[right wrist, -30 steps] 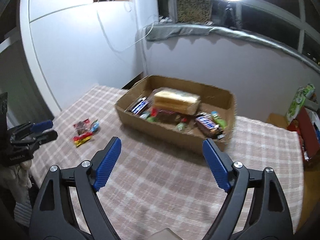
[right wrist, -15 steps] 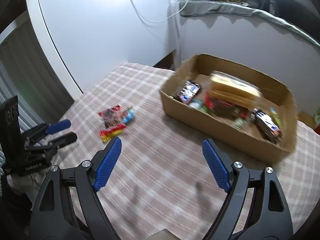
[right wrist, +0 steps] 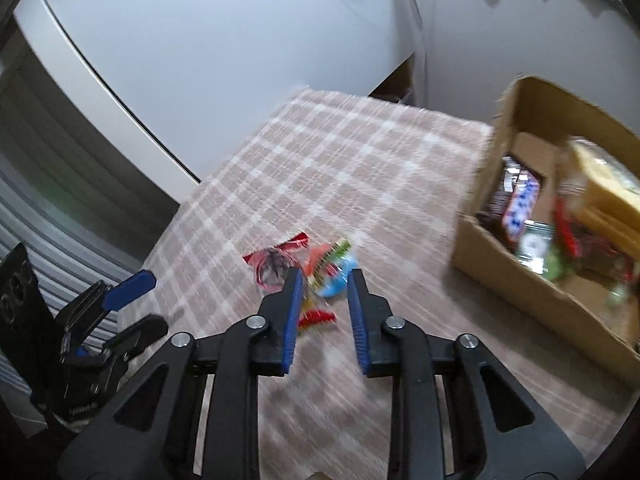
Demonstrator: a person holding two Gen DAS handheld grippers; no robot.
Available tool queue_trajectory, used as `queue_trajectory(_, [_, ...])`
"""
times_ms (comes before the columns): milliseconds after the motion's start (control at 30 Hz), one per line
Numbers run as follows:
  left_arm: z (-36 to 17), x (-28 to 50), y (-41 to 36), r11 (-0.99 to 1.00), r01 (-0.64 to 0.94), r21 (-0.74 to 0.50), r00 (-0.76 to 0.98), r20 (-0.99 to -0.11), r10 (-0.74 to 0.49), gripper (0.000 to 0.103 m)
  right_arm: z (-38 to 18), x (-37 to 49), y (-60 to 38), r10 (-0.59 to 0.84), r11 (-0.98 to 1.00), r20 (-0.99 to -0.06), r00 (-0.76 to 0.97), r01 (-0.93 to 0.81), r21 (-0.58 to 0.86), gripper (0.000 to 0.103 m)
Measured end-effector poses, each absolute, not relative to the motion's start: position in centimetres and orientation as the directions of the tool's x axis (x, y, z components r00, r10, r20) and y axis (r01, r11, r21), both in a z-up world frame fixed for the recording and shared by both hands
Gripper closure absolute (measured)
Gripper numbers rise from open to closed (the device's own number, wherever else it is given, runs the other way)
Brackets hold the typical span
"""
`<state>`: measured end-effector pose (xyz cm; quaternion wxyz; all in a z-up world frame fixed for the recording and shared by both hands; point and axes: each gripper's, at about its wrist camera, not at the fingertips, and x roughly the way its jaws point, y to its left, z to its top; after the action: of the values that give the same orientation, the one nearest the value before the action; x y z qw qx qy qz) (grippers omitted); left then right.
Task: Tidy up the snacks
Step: 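Lower the right tool onto the round blue-green candy beside the yellow sweet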
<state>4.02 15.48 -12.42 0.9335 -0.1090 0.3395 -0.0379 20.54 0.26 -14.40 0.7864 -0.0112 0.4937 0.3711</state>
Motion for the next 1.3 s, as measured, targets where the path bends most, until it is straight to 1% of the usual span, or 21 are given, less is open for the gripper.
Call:
queue_trajectory(167, [-12.5, 4.1, 15.9, 0.97, -0.005, -0.245, 0.768, -0.622, -0.153, 0.049, -16.1, 21.5, 2.1, 0.562, 0.727, -0.802, 0.203, -0.584, 0.361, 0.08])
queue_trajectory(267, [-12.5, 4.1, 16.3, 0.966, -0.011, -0.26, 0.768, -0.621, -0.158, 0.049, -16.2, 21.6, 2.6, 0.589, 0.71, -0.788, 0.177, -0.579, 0.401, 0.08])
queue_trajectory(367, [-12.4, 4.1, 16.6, 0.963, -0.019, -0.268, 0.773, -0.615, -0.156, 0.049, -16.5, 20.9, 3.8, 0.622, 0.672, -0.775, 0.112, -0.584, 0.455, 0.08])
queue_trajectory(467, [-12.4, 4.0, 17.1, 0.96, -0.025, -0.278, 0.773, -0.614, -0.157, 0.049, -16.8, 19.6, 5.3, 0.674, 0.59, -0.738, -0.007, -0.595, 0.545, 0.08])
queue_trajectory(533, [-12.4, 3.9, 17.2, 0.96, -0.025, -0.279, 0.771, -0.617, -0.159, 0.049, -16.1, 19.1, 5.3, 0.669, 0.593, -0.743, 0.023, -0.619, 0.515, 0.08])
queue_trajectory(667, [-12.2, 4.0, 17.0, 0.961, -0.017, -0.278, 0.772, -0.614, -0.164, 0.049, -14.8, 19.7, 3.8, 0.602, 0.682, -0.778, 0.18, -0.622, 0.384, 0.08])
queue_trajectory(800, [-12.1, 4.4, 16.8, 0.96, -0.006, -0.279, 0.772, -0.612, -0.173, 0.049, -14.8, 21.5, 1.8, 0.561, 0.739, -0.796, 0.227, -0.57, 0.359, 0.08])
queue_trajectory(933, [-12.3, 4.6, 16.4, 0.962, 0.005, -0.273, 0.764, -0.619, -0.18, 0.049, -15.4, 22.2, 1.5, 0.489, 0.784, -0.828, 0.276, -0.556, 0.278, 0.079])
queue_trajectory(1000, [-12.3, 4.5, 16.4, 0.962, 0.007, -0.272, 0.762, -0.621, -0.181, 0.049, -15.7, 22.2, 2.0, 0.465, 0.783, -0.838, 0.286, -0.574, 0.239, 0.06])
queue_trajectory(1033, [-12.3, 4.5, 16.4, 0.962, 0.006, -0.274, 0.761, -0.623, -0.182, 0.049, -15.9, 22.1, 2.4, 0.453, 0.779, -0.843, 0.291, -0.589, 0.215, 0.038])
queue_trajectory(1067, [-12.4, 4.5, 16.5, 0.962, 0.005, -0.273, 0.76, -0.624, -0.181, 0.049, -16.1, 22.1, 2.6, 0.447, 0.775, -0.843, 0.299, -0.6, 0.198, 0.031])
queue_trajectory(1200, [-12.6, 4.5, 16.5, 0.963, 0.002, -0.27, 0.752, -0.634, -0.179, 0.049, -17.3, 21.5, 4.6, 0.386, 0.766, -0.851, 0.354, -0.637, 0.082, 0.032])
queue_trajectory(1233, [-12.7, 4.5, 16.5, 0.963, 0.004, -0.27, 0.75, -0.636, -0.182, 0.049, -17.4, 21.3, 4.7, 0.378, 0.763, -0.854, 0.357, -0.643, 0.069, 0.036])
queue_trajectory(1267, [-12.8, 4.6, 16.5, 0.963, 0.007, -0.269, 0.748, -0.638, -0.183, 0.049, -17.8, 21.3, 4.7, 0.37, 0.763, -0.859, 0.353, -0.643, 0.065, 0.048])
queue_trajectory(1300, [-12.9, 4.6, 16.4, 0.964, 0.007, -0.266, 0.747, -0.64, -0.182, 0.049, -18.2, 21.4, 4.4, 0.368, 0.764, -0.866, 0.338, -0.641, 0.075, 0.054])
